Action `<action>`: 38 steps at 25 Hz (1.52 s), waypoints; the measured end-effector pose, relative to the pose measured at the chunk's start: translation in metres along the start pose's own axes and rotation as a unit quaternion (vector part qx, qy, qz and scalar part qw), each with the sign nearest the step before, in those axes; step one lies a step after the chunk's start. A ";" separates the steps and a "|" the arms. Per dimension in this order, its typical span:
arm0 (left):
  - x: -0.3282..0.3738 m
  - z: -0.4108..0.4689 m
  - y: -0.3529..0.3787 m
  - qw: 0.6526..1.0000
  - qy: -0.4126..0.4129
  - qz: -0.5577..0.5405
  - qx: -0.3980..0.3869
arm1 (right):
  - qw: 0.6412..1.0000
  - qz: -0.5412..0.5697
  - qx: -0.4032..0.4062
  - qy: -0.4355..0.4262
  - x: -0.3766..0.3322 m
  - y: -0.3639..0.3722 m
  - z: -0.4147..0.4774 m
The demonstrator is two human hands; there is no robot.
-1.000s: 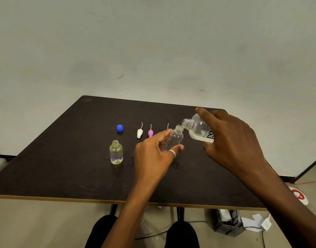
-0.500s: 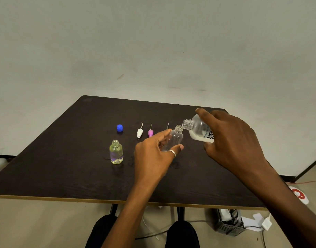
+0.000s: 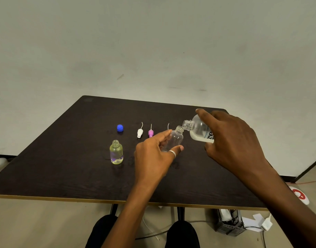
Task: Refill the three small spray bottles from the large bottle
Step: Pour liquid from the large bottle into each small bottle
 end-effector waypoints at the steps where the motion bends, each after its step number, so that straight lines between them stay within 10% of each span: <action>1: 0.000 0.000 0.000 1.000 -0.001 0.003 0.000 | 1.000 -0.001 0.001 -0.001 0.000 0.000 0.000; 38: -0.003 0.000 -0.002 1.000 -0.011 0.012 -0.007 | 1.000 -0.007 0.019 -0.019 -0.002 0.000 0.002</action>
Point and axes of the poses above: each hand's wrist, its own z-axis towards the middle knuckle, its own y-axis out of the palm, x = y × z, the point moved 6 cm from there along z, towards the middle knuckle, and after that the axes turned 3 degrees about y, right-handed, at the moved point
